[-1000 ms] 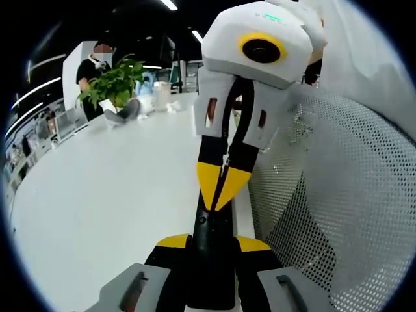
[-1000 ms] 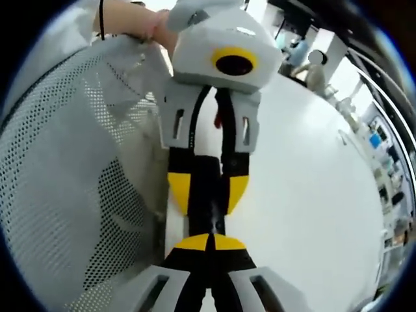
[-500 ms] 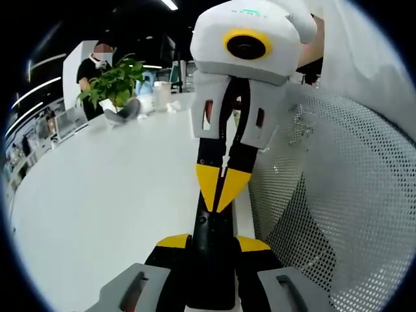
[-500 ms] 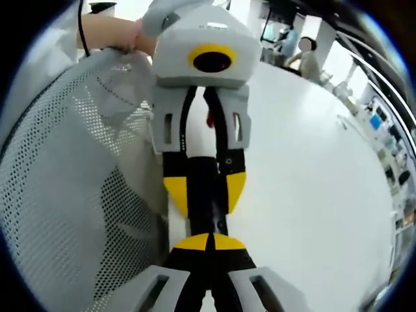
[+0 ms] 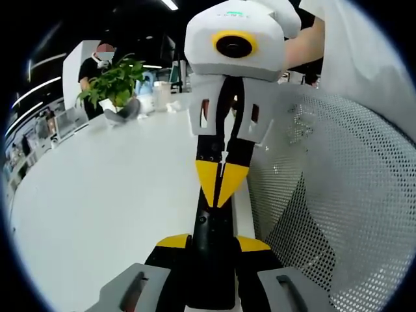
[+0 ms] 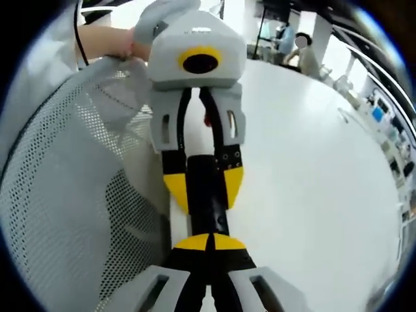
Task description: Press the specified remote control buttons in sequence, fully releasing each button before pressing the next.
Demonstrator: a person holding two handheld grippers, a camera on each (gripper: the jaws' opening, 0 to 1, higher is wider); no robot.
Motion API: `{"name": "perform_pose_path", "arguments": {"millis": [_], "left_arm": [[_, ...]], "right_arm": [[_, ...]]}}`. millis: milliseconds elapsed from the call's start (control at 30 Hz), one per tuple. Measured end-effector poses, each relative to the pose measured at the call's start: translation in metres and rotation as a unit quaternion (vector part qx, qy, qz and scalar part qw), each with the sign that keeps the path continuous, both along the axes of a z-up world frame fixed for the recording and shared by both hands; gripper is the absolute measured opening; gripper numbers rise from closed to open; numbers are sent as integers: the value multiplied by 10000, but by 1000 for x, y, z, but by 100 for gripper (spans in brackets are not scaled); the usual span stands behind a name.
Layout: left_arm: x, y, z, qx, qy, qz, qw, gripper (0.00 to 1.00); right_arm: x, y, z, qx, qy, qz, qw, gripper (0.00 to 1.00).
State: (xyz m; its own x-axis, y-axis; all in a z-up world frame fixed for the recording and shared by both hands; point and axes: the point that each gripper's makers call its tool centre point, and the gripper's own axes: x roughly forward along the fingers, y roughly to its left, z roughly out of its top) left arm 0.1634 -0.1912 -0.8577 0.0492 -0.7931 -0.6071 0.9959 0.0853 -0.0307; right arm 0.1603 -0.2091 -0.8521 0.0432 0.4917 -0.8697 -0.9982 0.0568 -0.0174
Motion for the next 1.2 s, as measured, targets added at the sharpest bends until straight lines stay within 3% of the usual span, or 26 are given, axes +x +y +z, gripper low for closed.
{"name": "perform_pose_path", "arguments": {"millis": [400,633,733,1033,1200], "left_arm": [[0,0,0,1,-6,-2,10000,26],[0,0,0,5,2,0,10000,26],[0,0,-1,-3,18,9,10000,26],[0,0,-1,-3,20,16,10000,26],[1,0,0,2,66,44,10000,26]], "right_arm": [[0,-3,-2,-319,-126,20,9994,0],[3,-2,-3,-647,84,-46,9979,0],[2,-3,-3,-692,59,174,9974,0],[1,-5,-2,-527,3,308,9981,0],[2,-7,-1,-169,243,-58,9995,0]]}}
